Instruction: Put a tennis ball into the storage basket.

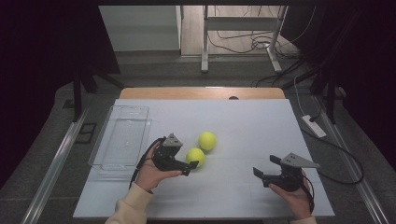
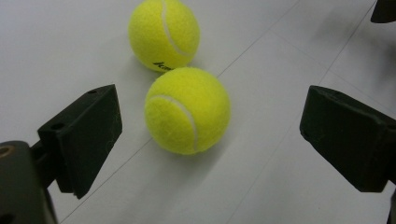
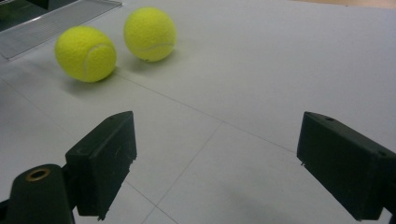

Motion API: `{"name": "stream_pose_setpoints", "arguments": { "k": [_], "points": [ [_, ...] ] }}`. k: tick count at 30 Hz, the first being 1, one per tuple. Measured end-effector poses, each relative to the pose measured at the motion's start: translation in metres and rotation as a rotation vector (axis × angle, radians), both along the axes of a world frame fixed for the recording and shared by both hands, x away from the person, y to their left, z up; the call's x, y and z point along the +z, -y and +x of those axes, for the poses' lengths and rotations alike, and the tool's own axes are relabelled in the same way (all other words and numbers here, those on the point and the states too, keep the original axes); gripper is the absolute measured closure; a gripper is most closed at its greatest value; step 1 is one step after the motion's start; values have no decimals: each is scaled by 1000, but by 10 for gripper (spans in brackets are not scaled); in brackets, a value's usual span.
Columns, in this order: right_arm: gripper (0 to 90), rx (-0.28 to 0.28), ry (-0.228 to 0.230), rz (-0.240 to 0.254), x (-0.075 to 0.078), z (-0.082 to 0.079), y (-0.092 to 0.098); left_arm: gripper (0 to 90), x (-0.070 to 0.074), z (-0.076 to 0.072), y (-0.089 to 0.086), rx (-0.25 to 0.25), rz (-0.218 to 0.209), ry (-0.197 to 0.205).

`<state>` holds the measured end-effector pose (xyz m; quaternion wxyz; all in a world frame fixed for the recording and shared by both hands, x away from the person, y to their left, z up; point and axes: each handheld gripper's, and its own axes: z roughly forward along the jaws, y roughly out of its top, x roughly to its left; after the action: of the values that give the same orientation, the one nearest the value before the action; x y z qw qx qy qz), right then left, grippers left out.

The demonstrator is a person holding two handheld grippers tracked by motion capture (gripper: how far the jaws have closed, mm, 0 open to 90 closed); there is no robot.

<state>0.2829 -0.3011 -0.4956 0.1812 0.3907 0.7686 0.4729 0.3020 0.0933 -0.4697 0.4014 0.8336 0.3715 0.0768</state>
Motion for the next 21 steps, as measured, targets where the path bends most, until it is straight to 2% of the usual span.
{"name": "stream_pose_setpoints", "arguments": {
  "k": [7, 10, 21],
  "points": [
    [120, 0, 0, 1, 0, 0, 0, 63, -3, 5, 8, -10, 17, -17],
    [120, 1, -1, -2, -1, 0, 0, 61, -5, 8, 12, -11, 43, -23],
    [121, 0, -5, -4, -2, 0, 0, 48, -8, 19, 23, -2, 58, -50]
  ]
}}
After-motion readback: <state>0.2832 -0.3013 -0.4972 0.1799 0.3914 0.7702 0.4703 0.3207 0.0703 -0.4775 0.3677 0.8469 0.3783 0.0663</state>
